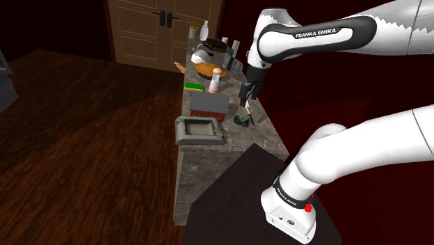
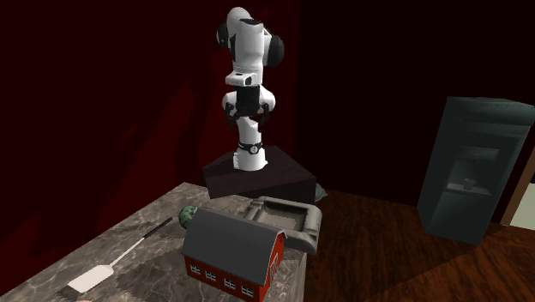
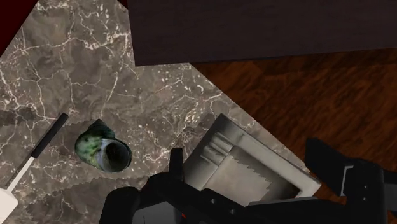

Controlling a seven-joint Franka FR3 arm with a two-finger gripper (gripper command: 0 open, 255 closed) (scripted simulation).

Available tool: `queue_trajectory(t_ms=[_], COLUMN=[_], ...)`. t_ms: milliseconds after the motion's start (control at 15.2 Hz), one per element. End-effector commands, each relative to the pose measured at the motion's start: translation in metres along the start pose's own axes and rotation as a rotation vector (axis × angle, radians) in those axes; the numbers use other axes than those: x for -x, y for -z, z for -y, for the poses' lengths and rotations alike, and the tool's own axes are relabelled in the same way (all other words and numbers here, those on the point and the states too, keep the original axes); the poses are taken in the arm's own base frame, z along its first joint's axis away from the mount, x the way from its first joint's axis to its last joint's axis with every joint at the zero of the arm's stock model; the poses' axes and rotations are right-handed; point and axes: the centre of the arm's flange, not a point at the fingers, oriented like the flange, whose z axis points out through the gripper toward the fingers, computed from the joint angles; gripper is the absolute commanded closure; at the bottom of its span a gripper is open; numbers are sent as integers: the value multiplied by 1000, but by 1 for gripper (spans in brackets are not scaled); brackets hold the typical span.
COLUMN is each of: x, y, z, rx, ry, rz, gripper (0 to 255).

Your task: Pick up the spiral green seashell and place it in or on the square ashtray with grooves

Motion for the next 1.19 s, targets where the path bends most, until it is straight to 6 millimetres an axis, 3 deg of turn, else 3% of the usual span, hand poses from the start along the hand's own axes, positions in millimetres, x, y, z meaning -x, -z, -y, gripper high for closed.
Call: queue_trajectory(t_ms=[0, 1122], x=[-7, -59], y=[-21, -186], z=[-16, -149], rx=[9, 81], ry=[8, 62], rz=[1, 18], gripper=[0, 0])
